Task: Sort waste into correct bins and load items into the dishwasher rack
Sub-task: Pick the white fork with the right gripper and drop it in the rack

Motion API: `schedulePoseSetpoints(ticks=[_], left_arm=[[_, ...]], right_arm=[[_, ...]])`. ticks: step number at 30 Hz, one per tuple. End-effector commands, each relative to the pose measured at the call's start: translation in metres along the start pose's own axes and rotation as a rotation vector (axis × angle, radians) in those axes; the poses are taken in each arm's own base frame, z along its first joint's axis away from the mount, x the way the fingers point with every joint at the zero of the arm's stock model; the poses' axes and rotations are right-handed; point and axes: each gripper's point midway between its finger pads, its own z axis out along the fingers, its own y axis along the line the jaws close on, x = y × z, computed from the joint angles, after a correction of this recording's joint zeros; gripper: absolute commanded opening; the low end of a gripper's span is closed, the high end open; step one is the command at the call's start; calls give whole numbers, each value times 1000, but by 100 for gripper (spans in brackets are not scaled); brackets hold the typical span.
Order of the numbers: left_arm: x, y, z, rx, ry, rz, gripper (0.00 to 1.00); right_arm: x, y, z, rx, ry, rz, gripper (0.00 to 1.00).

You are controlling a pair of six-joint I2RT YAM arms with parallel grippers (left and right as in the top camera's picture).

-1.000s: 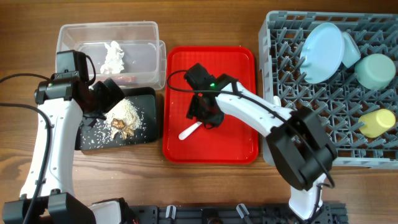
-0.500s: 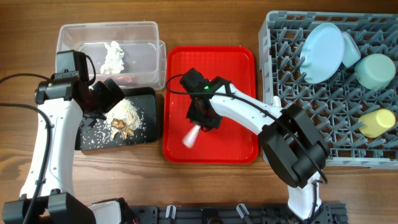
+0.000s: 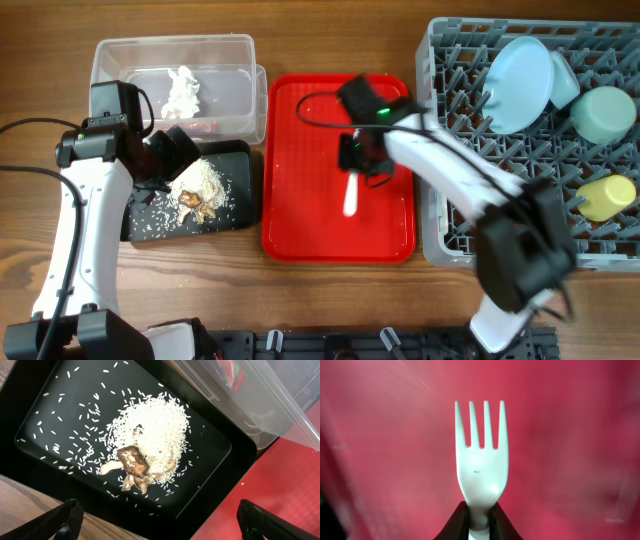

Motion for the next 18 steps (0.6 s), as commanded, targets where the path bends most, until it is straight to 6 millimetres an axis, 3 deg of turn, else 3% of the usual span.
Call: schedulePoseSetpoints(ticks=[1,3,5,7,11,18], left_arm=[[-1,-2,-4,15,-7,-16,100],[-1,-2,-4,15,-7,-15,100],[-1,-3,-4,16,-8,-7,100],[0,-9,-4,30,-12,34,100],[10,-34,-4,68,-23,142,100],[40,-65,-4,100,-1,275,100]], right_arm=[[-23,-18,-84,-73,-178,-200,4],[-30,-47,-123,-62,-260,-197,4],[-35,-79,-148,-30,-312,-197,4],[-37,-107,-155,7,-315,-194,4],[-30,-149,-137,60,-202,-180,4],[-19,-161,-72,44,7,-142,6]])
